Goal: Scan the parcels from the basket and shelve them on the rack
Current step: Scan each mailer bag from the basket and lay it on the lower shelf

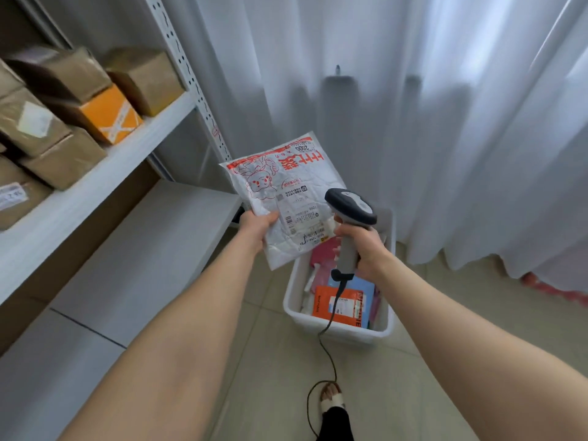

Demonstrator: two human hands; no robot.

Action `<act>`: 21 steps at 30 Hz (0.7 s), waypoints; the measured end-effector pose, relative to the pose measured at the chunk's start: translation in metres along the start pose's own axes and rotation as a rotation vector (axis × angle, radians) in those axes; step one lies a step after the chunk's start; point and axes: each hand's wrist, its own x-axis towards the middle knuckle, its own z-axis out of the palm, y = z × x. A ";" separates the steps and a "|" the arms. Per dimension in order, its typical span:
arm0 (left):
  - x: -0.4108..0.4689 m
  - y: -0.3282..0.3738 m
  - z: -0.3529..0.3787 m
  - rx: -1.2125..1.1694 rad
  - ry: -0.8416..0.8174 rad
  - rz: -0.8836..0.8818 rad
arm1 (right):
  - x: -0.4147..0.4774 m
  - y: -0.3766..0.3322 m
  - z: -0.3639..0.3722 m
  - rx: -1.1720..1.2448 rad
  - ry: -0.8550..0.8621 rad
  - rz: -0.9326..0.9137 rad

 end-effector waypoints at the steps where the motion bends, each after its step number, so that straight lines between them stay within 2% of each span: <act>1: -0.014 0.003 -0.005 -0.012 -0.010 0.023 | -0.014 -0.001 0.000 -0.009 -0.020 -0.018; 7: -0.087 0.012 -0.036 -0.081 -0.031 0.107 | -0.077 -0.001 0.012 -0.011 -0.056 -0.133; 13: -0.124 0.024 -0.066 -0.122 -0.002 0.146 | -0.115 -0.001 0.026 0.111 -0.129 -0.051; 21: -0.136 0.038 -0.091 -0.095 -0.165 0.095 | -0.142 0.003 0.063 0.298 -0.253 0.028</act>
